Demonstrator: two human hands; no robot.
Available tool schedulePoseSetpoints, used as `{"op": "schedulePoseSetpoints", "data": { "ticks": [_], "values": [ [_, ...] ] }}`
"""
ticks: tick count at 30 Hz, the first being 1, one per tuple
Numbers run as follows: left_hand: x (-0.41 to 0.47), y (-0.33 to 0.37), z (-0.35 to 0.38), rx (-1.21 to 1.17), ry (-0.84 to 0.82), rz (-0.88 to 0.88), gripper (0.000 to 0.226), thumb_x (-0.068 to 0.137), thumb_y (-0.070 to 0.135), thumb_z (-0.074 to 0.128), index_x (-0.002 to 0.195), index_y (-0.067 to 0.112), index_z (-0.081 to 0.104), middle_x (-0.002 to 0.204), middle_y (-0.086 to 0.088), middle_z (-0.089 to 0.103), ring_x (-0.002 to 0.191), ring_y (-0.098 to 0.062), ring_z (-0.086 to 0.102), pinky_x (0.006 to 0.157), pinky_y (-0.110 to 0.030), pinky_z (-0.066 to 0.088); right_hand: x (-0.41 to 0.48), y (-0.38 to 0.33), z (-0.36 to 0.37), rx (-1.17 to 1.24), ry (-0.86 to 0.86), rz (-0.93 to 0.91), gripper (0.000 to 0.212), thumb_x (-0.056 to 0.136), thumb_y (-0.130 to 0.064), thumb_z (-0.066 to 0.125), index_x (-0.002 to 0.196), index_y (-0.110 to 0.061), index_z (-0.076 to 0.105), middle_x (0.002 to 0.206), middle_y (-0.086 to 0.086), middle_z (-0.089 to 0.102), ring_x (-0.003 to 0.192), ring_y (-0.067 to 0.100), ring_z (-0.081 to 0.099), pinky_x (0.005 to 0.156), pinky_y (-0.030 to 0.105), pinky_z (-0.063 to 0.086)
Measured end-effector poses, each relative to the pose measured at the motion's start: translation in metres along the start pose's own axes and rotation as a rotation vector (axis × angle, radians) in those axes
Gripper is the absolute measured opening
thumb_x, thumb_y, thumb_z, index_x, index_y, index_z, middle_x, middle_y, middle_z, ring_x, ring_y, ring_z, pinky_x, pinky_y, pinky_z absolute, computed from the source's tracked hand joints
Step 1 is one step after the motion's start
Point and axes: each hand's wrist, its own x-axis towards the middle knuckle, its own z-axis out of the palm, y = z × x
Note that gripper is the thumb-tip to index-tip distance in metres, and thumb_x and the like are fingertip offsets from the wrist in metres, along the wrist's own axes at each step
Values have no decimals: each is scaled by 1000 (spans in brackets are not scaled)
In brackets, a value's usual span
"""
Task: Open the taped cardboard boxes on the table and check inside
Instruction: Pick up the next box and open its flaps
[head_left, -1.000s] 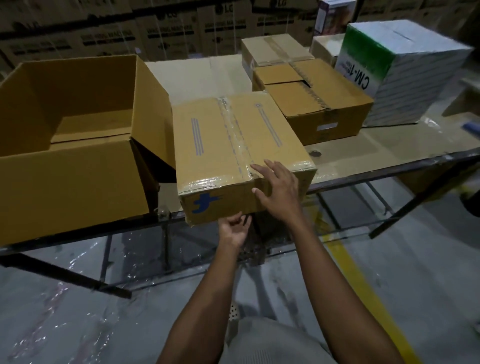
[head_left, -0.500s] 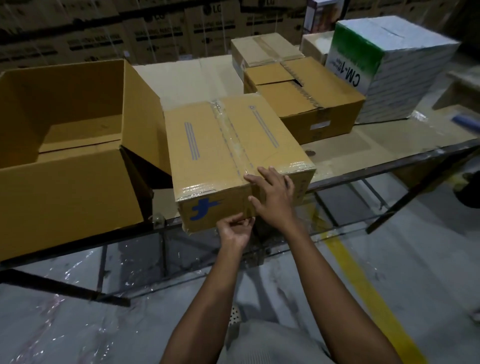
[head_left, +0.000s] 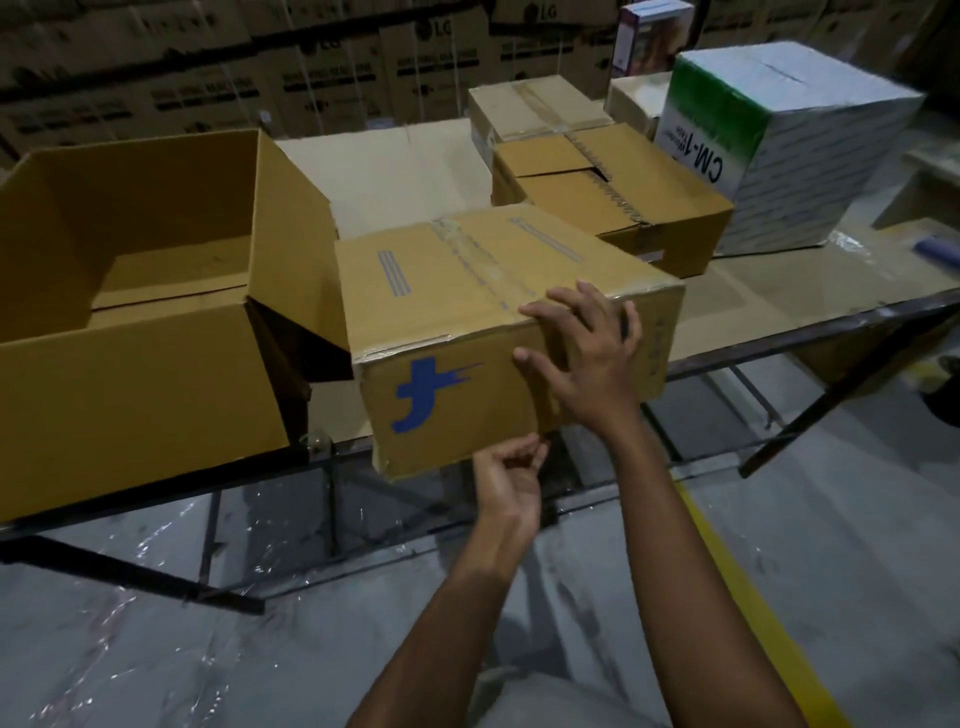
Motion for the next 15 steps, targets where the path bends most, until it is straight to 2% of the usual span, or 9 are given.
{"op": "schedulePoseSetpoints", "data": {
  "ticks": [1, 2, 3, 5, 6, 7, 9, 12, 15],
  "values": [
    [-10, -7, 3, 9, -24, 13, 21, 70, -14, 48, 63, 4, 58, 64, -6, 57, 71, -26, 51, 97, -44, 45, 3, 3, -11, 26, 7, -11, 48, 91, -66, 59, 133, -42, 62, 148, -11, 50, 153, 17, 27, 122, 61, 2],
    [-18, -14, 5, 24, -44, 42, 22, 73, -16, 49, 72, 2, 62, 71, -8, 60, 76, -28, 53, 95, -43, 46, 6, 5, -21, 54, 14, -17, 48, 91, -64, 61, 133, -42, 62, 147, -12, 51, 154, 16, 26, 122, 62, 2],
    [-27, -18, 8, 32, -67, 92, 25, 76, -17, 52, 92, -2, 64, 83, -11, 63, 82, -30, 55, 92, -41, 48, 7, 5, -30, 81, 25, -17, 47, 91, -63, 62, 133, -41, 63, 146, -12, 51, 154, 15, 26, 122, 62, 2],
    [-42, -24, 15, 57, -86, 201, 70, 75, -18, 60, 140, 5, 45, 113, -17, 61, 91, -28, 59, 89, -39, 53, 10, 3, -44, 123, 62, -8, 46, 92, -60, 64, 133, -41, 63, 145, -11, 53, 153, 15, 29, 122, 62, 3],
    [-50, -25, 19, 80, -82, 258, 87, 75, -21, 62, 150, 14, 32, 127, -18, 57, 96, -27, 59, 92, -41, 53, 10, 0, -48, 136, 89, 1, 45, 92, -59, 65, 133, -41, 63, 144, -11, 54, 152, 14, 31, 121, 62, 5],
    [-59, -24, 23, 119, -70, 318, 95, 77, -23, 61, 153, 20, 24, 136, -17, 53, 101, -28, 58, 98, -45, 51, 11, -3, -52, 146, 118, 16, 45, 92, -59, 66, 133, -41, 64, 143, -12, 54, 150, 12, 33, 120, 61, 7],
    [-69, -22, 28, 202, -64, 439, 91, 81, -21, 64, 149, 25, 23, 136, -13, 50, 104, -26, 55, 106, -52, 45, 13, -8, -58, 175, 171, 63, 45, 92, -61, 66, 133, -43, 63, 141, -14, 54, 147, 6, 35, 119, 60, 11],
    [-77, -16, 34, 377, -54, 613, 75, 77, -2, 73, 129, 32, 31, 125, -10, 49, 103, -25, 53, 99, -52, 48, 14, -8, -60, 270, 232, 114, 43, 94, -62, 64, 134, -46, 61, 138, -15, 55, 139, 7, 45, 114, 60, 26],
    [-74, -6, 40, 529, 8, 711, 76, 76, 14, 69, 130, 48, 28, 134, -6, 45, 118, -30, 51, 105, -56, 45, 10, -7, -52, 407, 249, 204, 43, 93, -63, 66, 134, -52, 58, 136, -13, 57, 131, 8, 52, 108, 61, 42]
  ]
}}
